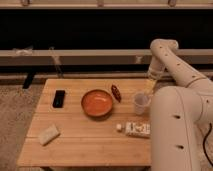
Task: Place the ceramic cup in the ceramic bowl
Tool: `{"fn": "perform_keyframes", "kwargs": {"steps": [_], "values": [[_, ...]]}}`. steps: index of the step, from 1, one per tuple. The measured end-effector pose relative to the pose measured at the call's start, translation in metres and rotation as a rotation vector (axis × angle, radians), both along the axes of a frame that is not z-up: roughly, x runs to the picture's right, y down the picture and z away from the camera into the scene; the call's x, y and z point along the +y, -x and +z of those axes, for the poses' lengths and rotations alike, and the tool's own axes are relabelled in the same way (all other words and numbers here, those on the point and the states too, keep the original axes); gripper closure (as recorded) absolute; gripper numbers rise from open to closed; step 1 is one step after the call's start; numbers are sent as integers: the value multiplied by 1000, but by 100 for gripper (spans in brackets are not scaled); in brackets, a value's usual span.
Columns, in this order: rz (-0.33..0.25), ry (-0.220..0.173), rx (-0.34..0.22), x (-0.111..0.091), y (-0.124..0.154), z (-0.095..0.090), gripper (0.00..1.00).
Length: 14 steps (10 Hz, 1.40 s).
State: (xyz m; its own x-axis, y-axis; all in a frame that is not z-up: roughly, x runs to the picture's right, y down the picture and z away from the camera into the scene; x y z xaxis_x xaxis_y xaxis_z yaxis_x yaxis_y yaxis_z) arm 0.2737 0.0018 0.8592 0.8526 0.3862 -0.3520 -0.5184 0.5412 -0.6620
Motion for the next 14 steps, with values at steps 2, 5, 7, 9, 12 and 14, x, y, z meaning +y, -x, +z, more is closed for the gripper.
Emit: {"fn": "perform_keyframes", "kwargs": {"steps": [2,5,7,9,12,14], "values": [[-30,39,-11,12,6,5,20],[-68,87,-22,26,12,11,20],[-89,108,-30,32,16,13,27],[-99,125,-43,35,18,14,50],[-90,134,-72,33,25,11,80],[-83,141,-93,32,34,7,96]]}}
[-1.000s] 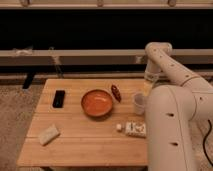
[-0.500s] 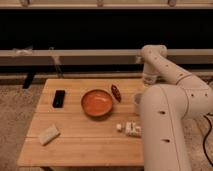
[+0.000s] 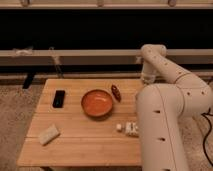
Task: Place the ceramic cup in the ceramic bowl
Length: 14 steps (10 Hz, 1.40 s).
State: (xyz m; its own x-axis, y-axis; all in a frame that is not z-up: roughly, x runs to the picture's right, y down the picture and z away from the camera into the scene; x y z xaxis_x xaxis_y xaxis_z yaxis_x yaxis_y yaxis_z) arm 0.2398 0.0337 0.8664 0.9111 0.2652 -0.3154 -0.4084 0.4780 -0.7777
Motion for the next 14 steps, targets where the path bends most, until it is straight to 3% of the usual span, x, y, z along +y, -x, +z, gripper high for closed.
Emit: {"fn": "perform_keyframes", "kwargs": {"steps": [5,9,14], "values": [[43,5,-29,-23,17,-30,100],[-4,7,-113,-49,57,-50,100],[-77,42,-264,-50,119,-62,100]]}}
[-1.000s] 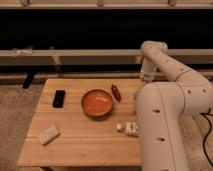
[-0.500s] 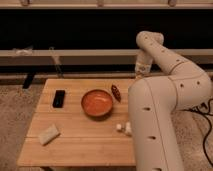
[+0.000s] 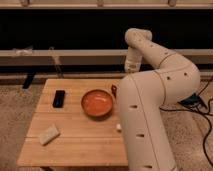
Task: Place the ceramic cup in the ceramic bowl
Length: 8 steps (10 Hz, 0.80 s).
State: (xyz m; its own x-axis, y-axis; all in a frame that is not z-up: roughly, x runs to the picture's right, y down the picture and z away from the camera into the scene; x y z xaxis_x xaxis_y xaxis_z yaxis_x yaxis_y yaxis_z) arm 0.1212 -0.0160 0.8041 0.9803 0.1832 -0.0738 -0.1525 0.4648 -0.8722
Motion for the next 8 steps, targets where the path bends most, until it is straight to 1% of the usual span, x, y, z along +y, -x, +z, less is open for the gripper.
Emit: {"fn": "perform_keyframes", "kwargs": {"steps": [2,5,7,8], "values": [[-29,9,-63,2,24,-6,100],[-75,19,-156,6,60,-8,100],[-112,25,-231,11,85,-5,100],[-126,26,-258,14,93,-2,100]]}}
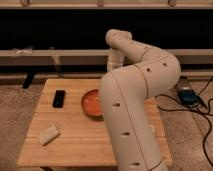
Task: Place the ceramic cup in the ceramic bowl
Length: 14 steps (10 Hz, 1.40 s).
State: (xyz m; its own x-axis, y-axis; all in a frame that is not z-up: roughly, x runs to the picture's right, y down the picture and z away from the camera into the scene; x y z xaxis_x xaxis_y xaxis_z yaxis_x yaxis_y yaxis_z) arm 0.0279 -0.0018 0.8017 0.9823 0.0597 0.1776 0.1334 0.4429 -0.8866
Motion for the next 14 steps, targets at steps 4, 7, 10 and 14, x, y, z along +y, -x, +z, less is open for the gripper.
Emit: {"fn": "perform_keyframes", "kwargs": {"steps": [4,7,10,14], "values": [[-55,-25,-110,11,35,35,76],[-72,-44,-151,15,49,59,46],[-81,-69,-184,11,62,63,21],[-86,-93,-227,-2,80,56,20]]}}
